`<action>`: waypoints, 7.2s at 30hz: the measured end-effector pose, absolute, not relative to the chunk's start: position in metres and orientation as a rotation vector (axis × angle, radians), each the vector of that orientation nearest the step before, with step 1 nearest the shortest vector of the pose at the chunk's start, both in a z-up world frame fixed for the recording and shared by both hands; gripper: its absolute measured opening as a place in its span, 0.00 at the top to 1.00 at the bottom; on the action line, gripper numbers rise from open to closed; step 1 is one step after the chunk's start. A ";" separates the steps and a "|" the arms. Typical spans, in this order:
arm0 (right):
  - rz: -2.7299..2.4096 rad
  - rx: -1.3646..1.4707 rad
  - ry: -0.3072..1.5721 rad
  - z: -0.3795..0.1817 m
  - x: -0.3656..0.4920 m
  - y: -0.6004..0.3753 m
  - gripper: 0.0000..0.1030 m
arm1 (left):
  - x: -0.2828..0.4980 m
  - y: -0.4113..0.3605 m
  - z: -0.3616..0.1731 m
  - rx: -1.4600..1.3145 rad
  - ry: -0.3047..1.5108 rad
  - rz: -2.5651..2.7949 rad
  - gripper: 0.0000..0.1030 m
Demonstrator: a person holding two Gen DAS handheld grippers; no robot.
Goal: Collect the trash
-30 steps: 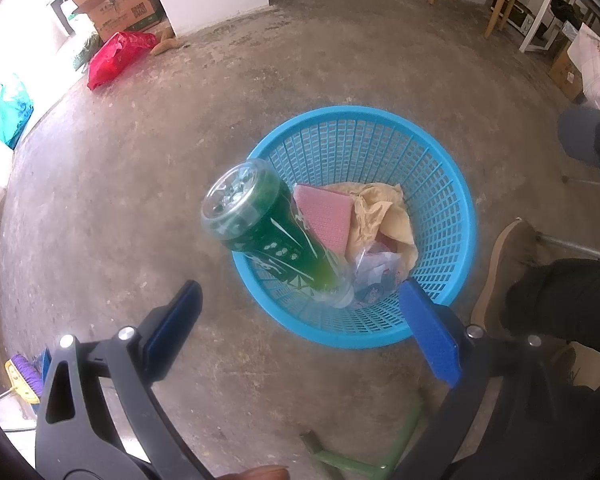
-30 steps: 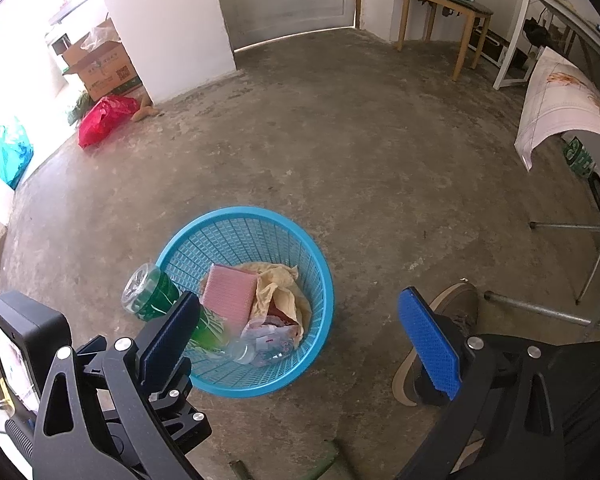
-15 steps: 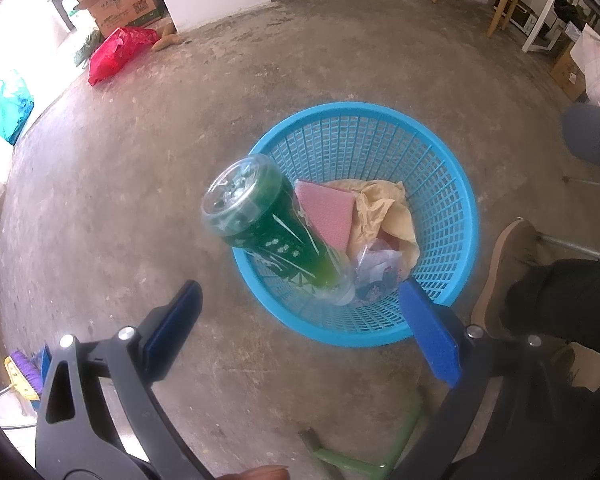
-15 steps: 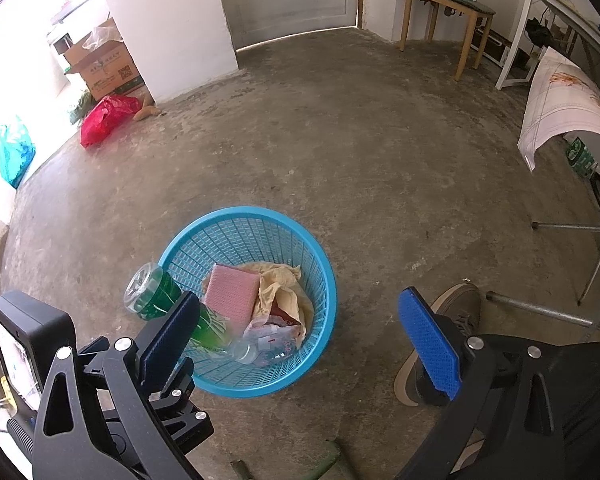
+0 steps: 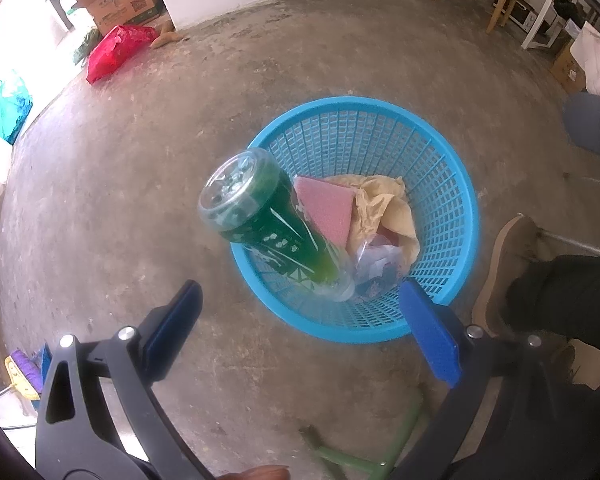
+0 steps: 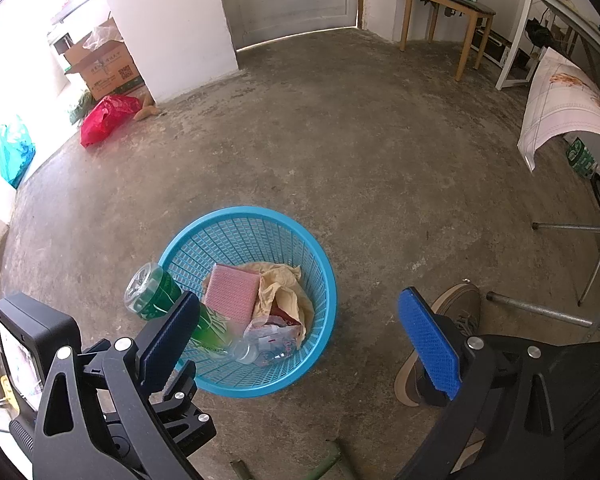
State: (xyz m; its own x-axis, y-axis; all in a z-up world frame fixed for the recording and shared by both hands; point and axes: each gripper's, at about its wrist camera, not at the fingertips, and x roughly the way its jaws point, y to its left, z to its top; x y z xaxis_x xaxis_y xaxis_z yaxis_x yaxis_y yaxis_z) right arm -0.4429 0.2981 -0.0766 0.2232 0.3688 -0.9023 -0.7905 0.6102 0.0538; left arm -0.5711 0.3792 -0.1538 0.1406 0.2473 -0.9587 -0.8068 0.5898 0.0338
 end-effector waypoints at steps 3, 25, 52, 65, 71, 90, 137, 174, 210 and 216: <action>0.842 -0.469 1.069 -0.076 -0.442 0.298 0.06 | -0.572 0.379 -0.154 -0.570 1.197 0.828 0.08; 0.848 -0.477 1.070 -0.077 -0.446 0.299 0.06 | -0.567 0.378 -0.159 -0.552 1.224 0.842 0.08; 0.847 -0.476 1.070 -0.076 -0.446 0.299 0.06 | -0.566 0.370 -0.160 -0.551 1.227 0.831 0.08; 0.847 -0.477 1.070 -0.076 -0.446 0.299 0.06 | -0.564 0.369 -0.161 -0.547 1.229 0.835 0.08; 0.846 -0.477 1.070 -0.076 -0.446 0.300 0.06 | -0.565 0.371 -0.163 -0.556 1.230 0.838 0.08; 0.845 -0.478 1.070 -0.076 -0.447 0.300 0.06 | -0.567 0.375 -0.162 -0.553 1.227 0.853 0.08; 0.823 -0.490 1.082 -0.080 -0.440 0.291 0.06 | -0.563 0.376 -0.159 -0.546 1.220 0.842 0.08; 0.825 -0.492 1.081 -0.079 -0.440 0.294 0.06 | -0.564 0.374 -0.160 -0.522 1.223 0.842 0.08; 0.824 -0.493 1.080 -0.079 -0.441 0.295 0.06 | -0.559 0.376 -0.159 -0.516 1.212 0.835 0.08; 0.824 -0.493 1.082 -0.079 -0.441 0.296 0.06 | -0.559 0.376 -0.159 -0.515 1.213 0.835 0.08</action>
